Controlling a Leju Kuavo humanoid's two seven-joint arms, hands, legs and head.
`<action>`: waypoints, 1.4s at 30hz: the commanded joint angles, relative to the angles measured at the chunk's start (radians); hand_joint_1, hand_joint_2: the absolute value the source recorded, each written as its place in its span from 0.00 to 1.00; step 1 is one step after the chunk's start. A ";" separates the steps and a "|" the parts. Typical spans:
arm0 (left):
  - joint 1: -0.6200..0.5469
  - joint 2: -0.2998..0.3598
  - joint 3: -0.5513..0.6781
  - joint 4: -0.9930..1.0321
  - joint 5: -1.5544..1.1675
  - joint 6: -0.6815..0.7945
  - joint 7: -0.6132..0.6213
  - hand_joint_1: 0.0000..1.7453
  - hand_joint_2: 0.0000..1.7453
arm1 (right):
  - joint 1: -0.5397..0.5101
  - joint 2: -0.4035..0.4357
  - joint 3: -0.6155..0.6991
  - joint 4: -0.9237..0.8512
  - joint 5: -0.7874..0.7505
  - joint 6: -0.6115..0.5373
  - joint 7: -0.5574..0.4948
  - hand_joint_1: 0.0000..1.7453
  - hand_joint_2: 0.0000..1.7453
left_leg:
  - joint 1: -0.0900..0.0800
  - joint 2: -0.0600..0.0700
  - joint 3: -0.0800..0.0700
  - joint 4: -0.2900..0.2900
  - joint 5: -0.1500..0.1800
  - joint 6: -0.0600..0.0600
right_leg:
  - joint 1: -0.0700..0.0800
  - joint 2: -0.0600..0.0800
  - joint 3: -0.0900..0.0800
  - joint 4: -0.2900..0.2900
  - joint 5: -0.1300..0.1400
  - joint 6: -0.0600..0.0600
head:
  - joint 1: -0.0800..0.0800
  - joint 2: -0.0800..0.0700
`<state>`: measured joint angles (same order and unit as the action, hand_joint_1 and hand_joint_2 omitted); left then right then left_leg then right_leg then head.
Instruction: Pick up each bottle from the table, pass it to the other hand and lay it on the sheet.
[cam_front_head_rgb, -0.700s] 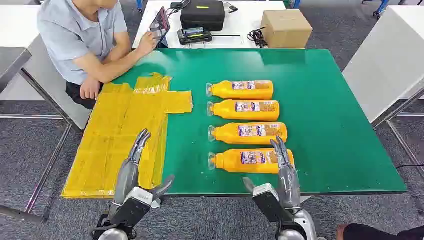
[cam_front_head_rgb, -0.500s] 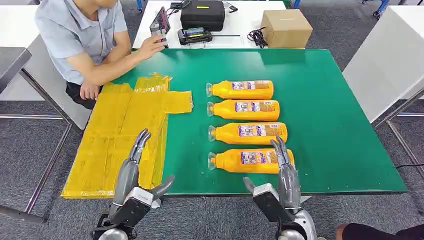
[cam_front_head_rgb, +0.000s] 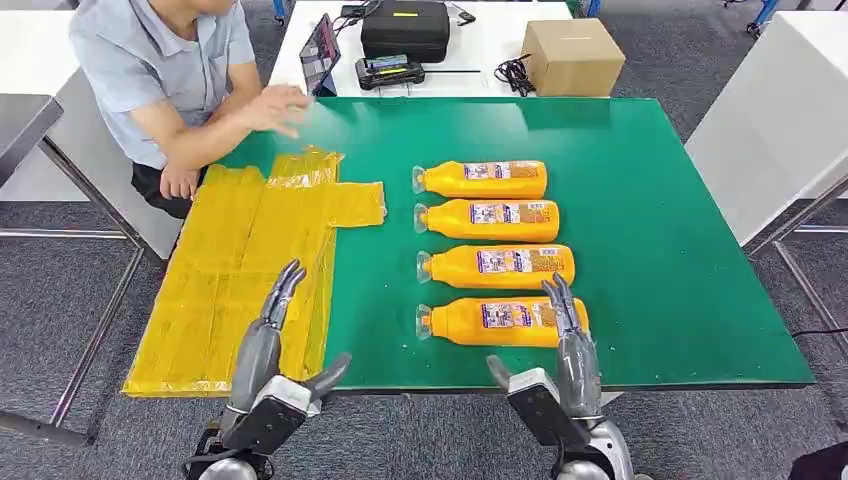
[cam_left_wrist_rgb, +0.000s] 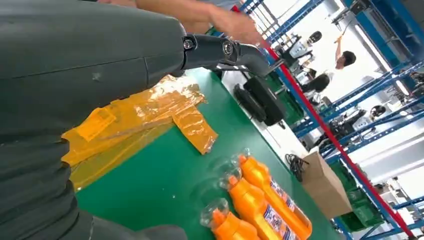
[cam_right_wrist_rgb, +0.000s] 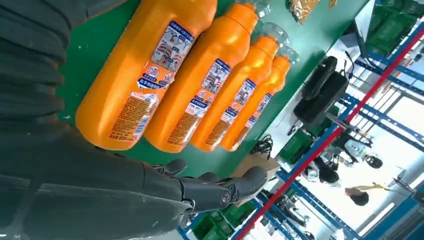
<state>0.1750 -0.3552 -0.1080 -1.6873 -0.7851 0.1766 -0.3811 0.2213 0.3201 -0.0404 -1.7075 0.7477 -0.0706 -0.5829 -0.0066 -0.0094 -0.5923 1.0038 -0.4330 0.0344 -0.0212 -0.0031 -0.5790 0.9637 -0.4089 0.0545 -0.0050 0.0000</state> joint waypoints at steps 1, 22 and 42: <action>-0.021 0.006 -0.001 0.049 0.006 -0.001 0.001 0.00 1.00 | -0.011 -0.041 0.057 0.082 0.248 -0.106 0.099 0.00 1.00 | 0.001 0.001 0.003 -0.001 -0.001 -0.002 | 0.001 0.000 0.003 -0.001 -0.001 -0.002 | 0.000 0.000; -0.047 0.006 -0.015 0.088 0.062 -0.019 -0.036 0.00 1.00 | -0.088 -0.271 0.129 0.173 0.480 -0.094 0.343 0.00 1.00 | 0.001 0.001 0.003 -0.001 -0.001 -0.001 | 0.001 0.000 0.004 -0.002 0.000 -0.002 | 0.000 0.000; -0.091 0.012 -0.079 0.154 0.087 -0.047 -0.056 0.00 1.00 | -0.214 -0.370 0.122 0.373 0.499 -0.035 0.376 0.00 1.00 | 0.001 0.002 0.004 -0.001 -0.001 -0.002 | 0.001 0.002 0.004 -0.002 0.000 -0.002 | -0.001 0.000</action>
<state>0.1342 -0.3544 -0.1484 -1.6125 -0.7034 0.1362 -0.4387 0.0953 -0.0149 0.0595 -1.4931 1.2280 -0.1045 -0.2060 -0.0070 -0.0092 -0.5925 1.0041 -0.4330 0.0345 -0.0214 -0.0030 -0.5788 0.9636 -0.4086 0.0549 -0.0057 0.0000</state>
